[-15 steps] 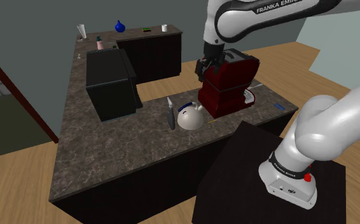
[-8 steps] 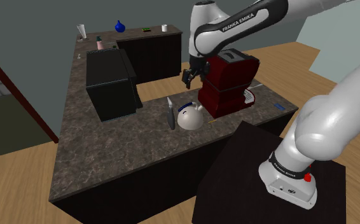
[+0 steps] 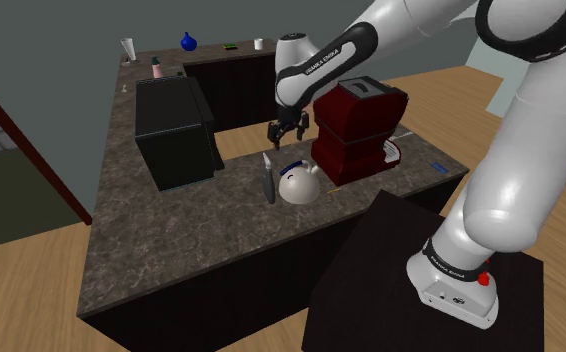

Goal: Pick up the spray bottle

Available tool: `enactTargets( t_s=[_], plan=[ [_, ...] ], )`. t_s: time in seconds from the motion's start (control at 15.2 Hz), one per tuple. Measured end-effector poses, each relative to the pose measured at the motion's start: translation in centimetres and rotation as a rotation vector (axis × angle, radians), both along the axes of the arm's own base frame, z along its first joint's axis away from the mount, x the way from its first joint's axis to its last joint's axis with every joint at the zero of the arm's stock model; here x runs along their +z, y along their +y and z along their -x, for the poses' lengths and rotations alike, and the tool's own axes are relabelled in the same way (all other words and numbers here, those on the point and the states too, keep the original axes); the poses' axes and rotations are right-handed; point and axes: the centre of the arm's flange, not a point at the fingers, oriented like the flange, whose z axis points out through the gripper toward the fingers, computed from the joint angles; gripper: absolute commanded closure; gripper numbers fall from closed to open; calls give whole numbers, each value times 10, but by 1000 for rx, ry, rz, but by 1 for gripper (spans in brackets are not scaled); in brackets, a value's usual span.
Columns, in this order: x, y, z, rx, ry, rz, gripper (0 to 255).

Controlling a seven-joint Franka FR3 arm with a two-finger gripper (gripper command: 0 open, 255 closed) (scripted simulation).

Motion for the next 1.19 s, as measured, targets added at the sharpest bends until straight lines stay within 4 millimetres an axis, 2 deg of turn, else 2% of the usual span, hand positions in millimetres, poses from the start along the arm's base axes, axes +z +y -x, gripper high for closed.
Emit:
enactTargets(
  t_s=[0.73,0.86,1.19],
  plan=[
    [-103,-15,-103,-78,16,-17,0],
    [-117,-16,-112,-86,18,-19,0],
    [-142,-19,-117,-88,18,-19,0]
  ],
)
